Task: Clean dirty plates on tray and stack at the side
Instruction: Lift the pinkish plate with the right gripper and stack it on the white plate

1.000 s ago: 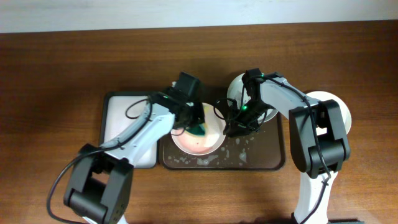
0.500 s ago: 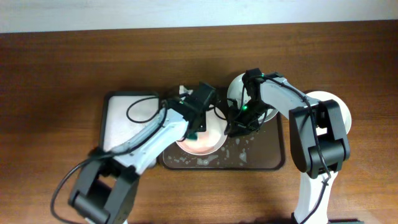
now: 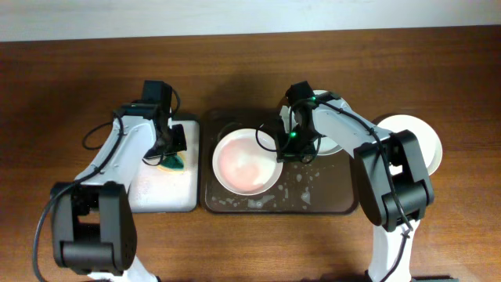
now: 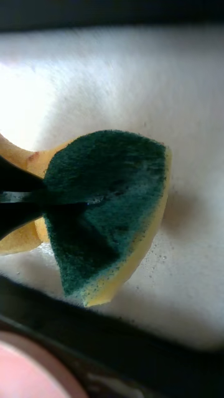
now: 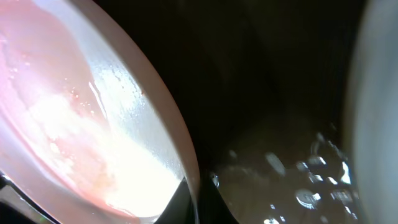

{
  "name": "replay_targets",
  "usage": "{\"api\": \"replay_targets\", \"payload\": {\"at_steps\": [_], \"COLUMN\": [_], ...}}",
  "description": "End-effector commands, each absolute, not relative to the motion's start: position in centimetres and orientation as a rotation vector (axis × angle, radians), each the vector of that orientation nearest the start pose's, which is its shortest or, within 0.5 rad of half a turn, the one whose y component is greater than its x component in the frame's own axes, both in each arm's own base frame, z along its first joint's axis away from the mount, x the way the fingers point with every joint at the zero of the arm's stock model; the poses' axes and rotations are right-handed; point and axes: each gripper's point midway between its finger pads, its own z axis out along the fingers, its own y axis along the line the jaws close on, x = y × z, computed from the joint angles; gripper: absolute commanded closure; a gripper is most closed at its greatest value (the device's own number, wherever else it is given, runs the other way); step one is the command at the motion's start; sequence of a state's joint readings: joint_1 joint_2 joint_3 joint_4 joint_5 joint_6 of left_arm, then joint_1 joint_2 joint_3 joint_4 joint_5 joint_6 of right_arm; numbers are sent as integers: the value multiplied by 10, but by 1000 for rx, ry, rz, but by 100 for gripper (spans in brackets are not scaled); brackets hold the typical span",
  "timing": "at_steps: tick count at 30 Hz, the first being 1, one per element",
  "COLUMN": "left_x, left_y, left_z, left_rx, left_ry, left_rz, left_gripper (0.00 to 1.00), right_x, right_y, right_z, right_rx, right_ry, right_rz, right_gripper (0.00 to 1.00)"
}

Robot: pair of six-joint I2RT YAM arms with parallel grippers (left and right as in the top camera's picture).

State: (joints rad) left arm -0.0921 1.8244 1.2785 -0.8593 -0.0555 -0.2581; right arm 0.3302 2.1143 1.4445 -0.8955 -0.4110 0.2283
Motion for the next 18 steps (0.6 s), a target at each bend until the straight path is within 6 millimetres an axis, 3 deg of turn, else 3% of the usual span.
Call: {"api": "replay_targets", "payload": {"at_steps": [1,4,5,6,7,10,13,18], "left_x": [362,361,358,358,358,358,358,358], "left_y": [-26,-27,-27,-27,-27,-27,-27,-27], "left_z": [17,-5,-10,-11,-11,-11,-11,-11], "left_rx": [-109,-110,-110,-110,-110,-110,-110,-110], "left_ry": [3046,3091,3108,3111,3110,3110,3110,3110], "left_rz": [38,36,39,40,40,40,39,40], "left_gripper": [100,100,80,38,25,11,9,5], "right_x": [363,379,383,386,388,390,386,367], "right_y": [163,134,126,118,113,111,134,181], "right_z": [28,86,101,115,124,156,186,215], "right_rx": [-191,-188,-200,-223,-229,-280,-328,-397], "right_ry": [3097,2916,2859,2800,2753,2550,2333,2119], "right_rz": [320,79,-11,-127,-229,-594,-804,-878], "right_gripper": [96,96,96,96,96,96,96,96]}}
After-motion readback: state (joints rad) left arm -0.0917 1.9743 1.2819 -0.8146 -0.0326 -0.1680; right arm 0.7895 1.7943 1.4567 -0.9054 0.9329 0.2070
